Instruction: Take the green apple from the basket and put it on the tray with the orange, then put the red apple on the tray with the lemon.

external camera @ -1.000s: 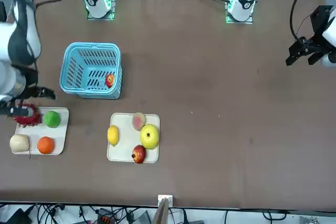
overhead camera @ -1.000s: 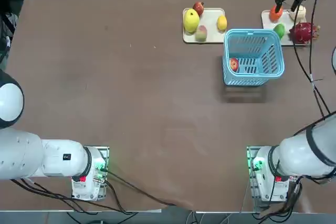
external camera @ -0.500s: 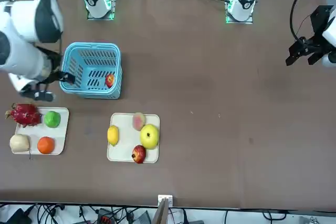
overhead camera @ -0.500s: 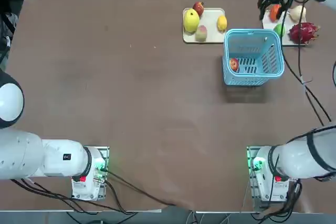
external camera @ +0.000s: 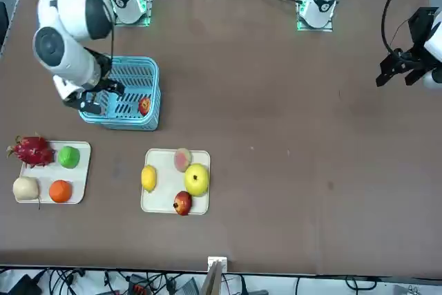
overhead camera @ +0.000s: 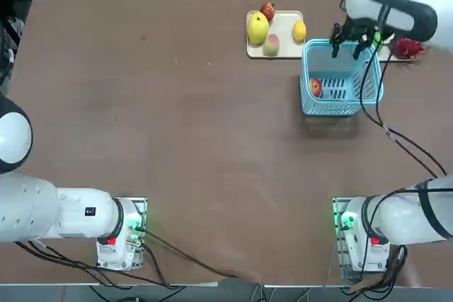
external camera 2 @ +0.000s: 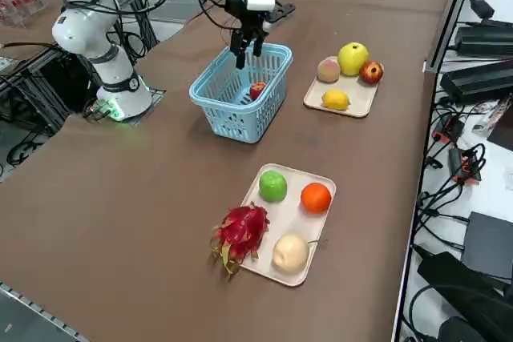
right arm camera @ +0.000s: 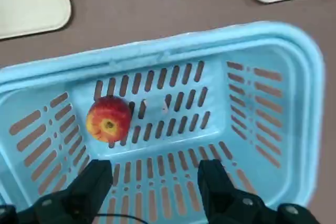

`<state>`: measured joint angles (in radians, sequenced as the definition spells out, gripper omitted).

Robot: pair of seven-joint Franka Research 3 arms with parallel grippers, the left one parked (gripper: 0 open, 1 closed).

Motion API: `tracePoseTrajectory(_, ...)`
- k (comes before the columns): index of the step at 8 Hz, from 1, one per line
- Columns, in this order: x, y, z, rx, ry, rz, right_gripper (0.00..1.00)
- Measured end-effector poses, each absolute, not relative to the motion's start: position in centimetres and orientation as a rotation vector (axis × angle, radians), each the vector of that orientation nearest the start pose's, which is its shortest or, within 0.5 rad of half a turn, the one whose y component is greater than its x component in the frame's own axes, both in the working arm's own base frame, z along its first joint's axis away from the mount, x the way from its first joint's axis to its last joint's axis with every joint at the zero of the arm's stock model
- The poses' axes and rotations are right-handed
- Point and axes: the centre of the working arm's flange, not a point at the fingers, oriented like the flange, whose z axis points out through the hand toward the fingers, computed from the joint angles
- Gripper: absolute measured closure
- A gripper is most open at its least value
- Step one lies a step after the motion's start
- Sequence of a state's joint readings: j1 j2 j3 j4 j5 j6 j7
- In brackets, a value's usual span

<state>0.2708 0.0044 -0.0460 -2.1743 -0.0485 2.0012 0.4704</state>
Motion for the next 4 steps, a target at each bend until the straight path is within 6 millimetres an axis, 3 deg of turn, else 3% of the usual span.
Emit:
tracePoseTrajectory(2, 48.3, 13.5, 34.3, -3.188, 0.391, 0.122, 0.00)
tracePoseTrajectory(4, 47.4, 13.7, 32.0, -3.166, 0.387, 0.042, 0.00)
